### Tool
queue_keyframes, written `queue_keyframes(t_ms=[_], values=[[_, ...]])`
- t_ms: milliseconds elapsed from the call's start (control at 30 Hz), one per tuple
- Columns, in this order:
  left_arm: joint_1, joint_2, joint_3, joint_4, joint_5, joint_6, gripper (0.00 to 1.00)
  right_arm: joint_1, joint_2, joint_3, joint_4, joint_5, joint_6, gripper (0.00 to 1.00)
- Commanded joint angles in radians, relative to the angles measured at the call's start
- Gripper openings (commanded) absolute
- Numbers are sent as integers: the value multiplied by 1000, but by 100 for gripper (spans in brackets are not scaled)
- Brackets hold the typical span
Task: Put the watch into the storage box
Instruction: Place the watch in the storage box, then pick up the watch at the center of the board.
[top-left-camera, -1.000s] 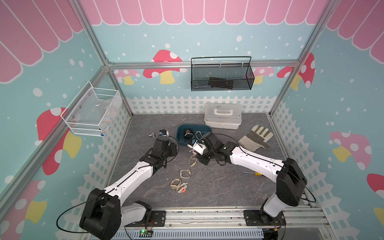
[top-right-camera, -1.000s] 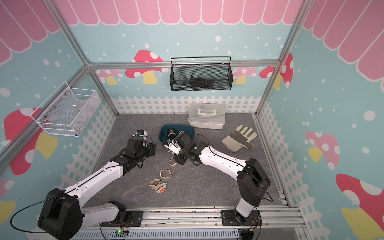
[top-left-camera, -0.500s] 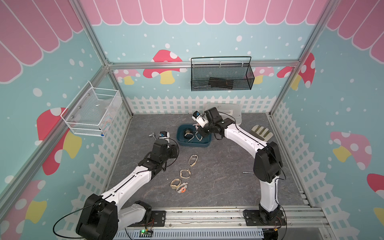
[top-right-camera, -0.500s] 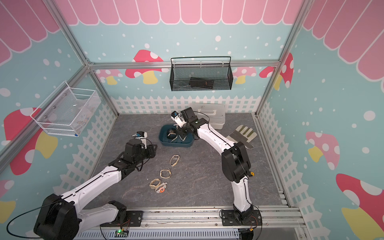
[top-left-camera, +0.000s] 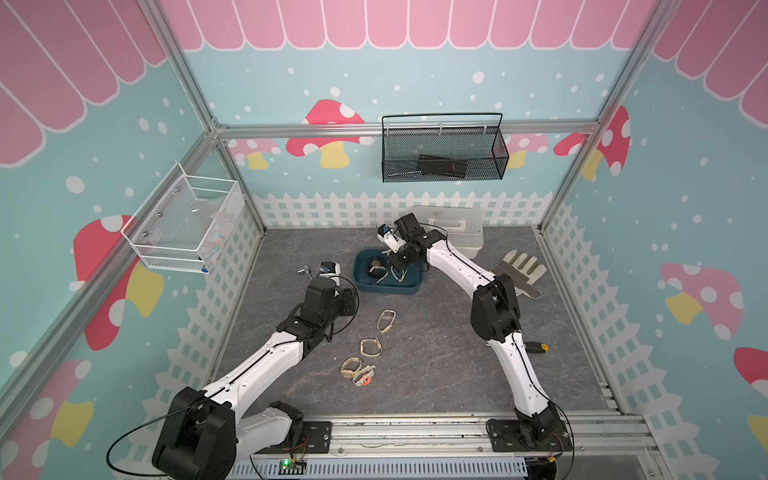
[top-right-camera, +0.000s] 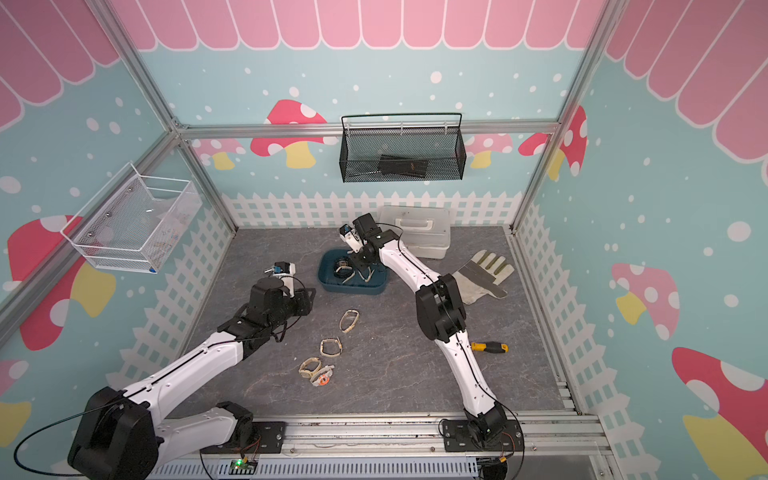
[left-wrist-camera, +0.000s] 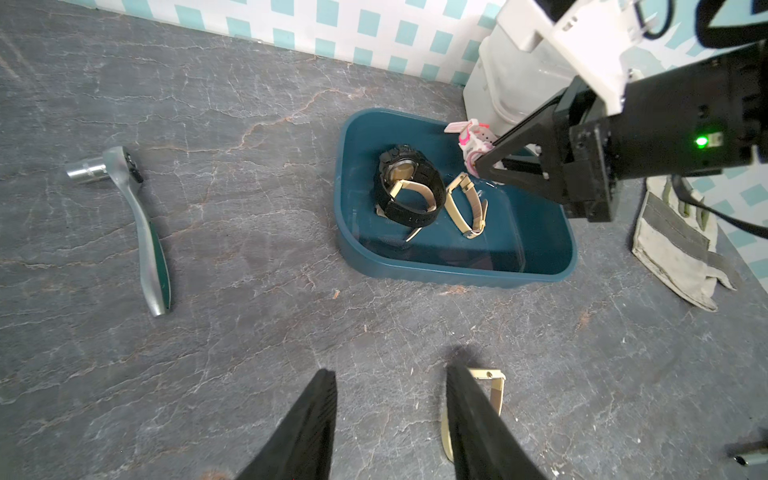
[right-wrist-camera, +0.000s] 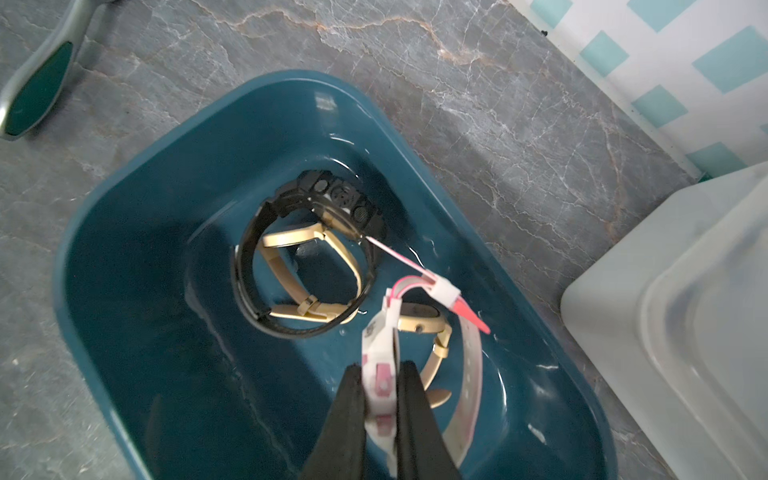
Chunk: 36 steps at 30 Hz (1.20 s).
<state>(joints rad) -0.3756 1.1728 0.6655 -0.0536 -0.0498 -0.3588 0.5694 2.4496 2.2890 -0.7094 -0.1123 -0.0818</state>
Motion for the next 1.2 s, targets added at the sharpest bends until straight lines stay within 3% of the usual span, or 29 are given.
queue_keyframes(t_ms=[0,400,733,967,1167], values=[[-2,5,2,18,16,18,47,-4,40,53,-55,-4,1,5],[-2,-2,-3,17,18,19,47,-4,77,64,-77,0,-1,18],[-4,-16,-3,5,11,9,47,-1,9,6,-65,0,-5,29],[-6,-13,0,7,7,9,47,23,-193,-199,16,19,-12,29],[-7,-7,-3,11,4,9,47,69,-477,-570,215,25,33,30]])
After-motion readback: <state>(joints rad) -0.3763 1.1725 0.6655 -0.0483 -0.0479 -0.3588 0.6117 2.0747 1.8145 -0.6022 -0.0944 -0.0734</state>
